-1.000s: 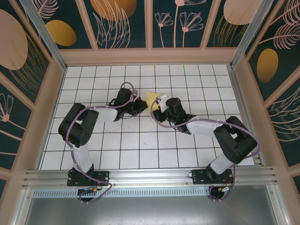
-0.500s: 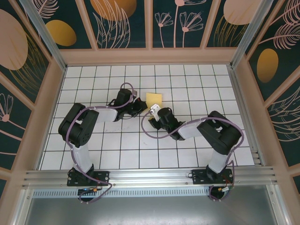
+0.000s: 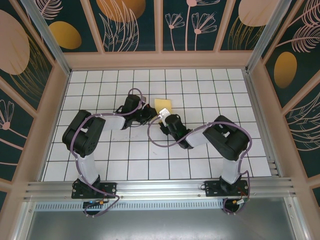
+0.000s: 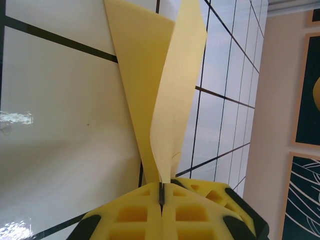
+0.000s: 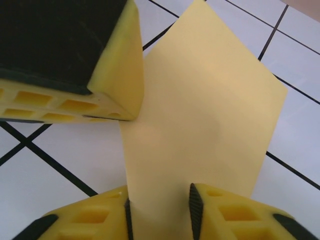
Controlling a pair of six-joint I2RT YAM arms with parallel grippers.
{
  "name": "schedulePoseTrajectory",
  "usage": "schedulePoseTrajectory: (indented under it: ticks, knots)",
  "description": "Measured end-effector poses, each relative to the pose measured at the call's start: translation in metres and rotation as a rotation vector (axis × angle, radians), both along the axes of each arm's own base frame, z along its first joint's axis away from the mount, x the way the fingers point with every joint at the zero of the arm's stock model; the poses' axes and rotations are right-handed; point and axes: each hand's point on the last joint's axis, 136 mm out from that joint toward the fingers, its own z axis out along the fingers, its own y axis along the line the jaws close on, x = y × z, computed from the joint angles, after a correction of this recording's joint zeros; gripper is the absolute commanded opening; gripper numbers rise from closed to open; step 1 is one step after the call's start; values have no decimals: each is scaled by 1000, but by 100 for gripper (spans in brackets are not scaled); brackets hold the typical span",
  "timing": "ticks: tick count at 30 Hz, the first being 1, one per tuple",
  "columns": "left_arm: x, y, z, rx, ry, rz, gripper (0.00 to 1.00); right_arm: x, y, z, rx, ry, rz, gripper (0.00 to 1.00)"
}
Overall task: Fold a paper plane with a square sheet of paper (pick it up from the middle)
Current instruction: Fold the wing for the fifth time at the center of the table.
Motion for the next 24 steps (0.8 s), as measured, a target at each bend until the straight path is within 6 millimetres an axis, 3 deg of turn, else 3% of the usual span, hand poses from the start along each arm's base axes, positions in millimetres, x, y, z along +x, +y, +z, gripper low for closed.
schedulePoseTrajectory:
  ticks: [6, 14, 19, 24]
  knots:
    - [0, 0, 0, -4, 6, 4, 2, 1, 1, -3, -2, -4, -5, 17]
    - [4, 4, -1, 13, 5, 30, 39, 2, 1, -5, 33, 21, -2, 5]
    - [15, 20, 7, 26, -18, 83, 51, 6, 0, -3, 127, 84, 15, 2]
    - [31, 43, 25, 35, -69, 153, 56, 7, 1, 1, 248, 168, 39, 1]
